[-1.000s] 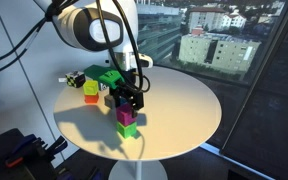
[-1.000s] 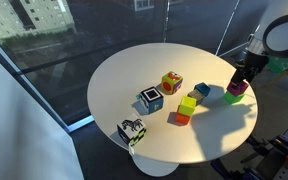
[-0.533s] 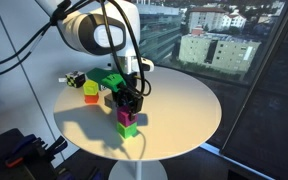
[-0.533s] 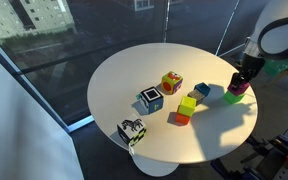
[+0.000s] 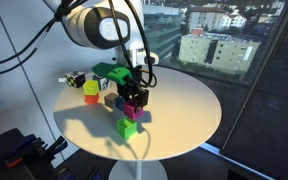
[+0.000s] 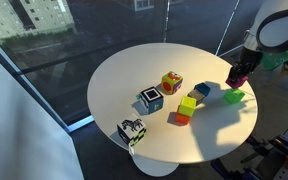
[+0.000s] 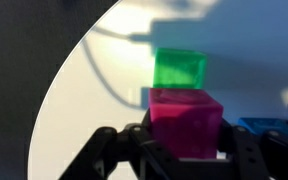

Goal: Take the purple block off of the green block

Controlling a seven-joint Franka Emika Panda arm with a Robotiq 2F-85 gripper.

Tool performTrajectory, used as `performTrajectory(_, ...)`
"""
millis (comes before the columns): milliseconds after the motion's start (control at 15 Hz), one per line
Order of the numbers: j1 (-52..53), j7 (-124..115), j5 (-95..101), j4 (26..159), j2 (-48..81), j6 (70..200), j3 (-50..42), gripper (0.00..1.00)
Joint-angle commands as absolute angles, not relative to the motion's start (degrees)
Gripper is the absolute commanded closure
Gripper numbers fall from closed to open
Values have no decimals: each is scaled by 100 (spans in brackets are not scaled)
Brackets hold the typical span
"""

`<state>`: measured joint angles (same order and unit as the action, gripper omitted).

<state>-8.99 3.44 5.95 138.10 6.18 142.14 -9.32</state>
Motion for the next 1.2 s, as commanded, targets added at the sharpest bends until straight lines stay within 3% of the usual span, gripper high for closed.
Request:
performTrajectory(0,-866,148,616,13589,635,14153,-923,73)
performTrajectory(1133,-711,46,506,12726,1848,14520,-804,73)
